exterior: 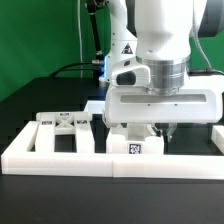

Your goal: Assemble chair

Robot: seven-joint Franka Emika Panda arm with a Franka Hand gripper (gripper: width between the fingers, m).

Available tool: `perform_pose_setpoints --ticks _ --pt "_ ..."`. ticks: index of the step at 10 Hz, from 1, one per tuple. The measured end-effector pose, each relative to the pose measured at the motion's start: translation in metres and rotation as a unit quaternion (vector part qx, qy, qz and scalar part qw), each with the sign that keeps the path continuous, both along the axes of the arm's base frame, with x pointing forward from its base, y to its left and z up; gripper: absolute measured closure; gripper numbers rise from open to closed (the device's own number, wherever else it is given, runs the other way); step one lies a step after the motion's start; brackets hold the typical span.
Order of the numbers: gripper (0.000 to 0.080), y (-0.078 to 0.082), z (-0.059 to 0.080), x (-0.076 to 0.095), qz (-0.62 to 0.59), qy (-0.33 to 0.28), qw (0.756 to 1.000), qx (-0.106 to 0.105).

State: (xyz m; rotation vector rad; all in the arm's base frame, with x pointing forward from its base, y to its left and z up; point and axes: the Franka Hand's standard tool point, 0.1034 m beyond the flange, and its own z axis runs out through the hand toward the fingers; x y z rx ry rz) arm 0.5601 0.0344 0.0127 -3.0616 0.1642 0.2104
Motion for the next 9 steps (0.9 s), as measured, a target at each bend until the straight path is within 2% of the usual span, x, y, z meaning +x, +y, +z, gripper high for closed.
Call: perform_pose_setpoints --ticks 1,3,9 --pt "0.0765 0.001 0.0 0.0 0.001 0.0 1.0 0.0" --pt "0.0765 0.016 0.0 0.001 0.017 -0.001 1.0 0.002" --pt "0.0765 0.062 0.002 0.026 0.048 -0.019 0.999 0.005"
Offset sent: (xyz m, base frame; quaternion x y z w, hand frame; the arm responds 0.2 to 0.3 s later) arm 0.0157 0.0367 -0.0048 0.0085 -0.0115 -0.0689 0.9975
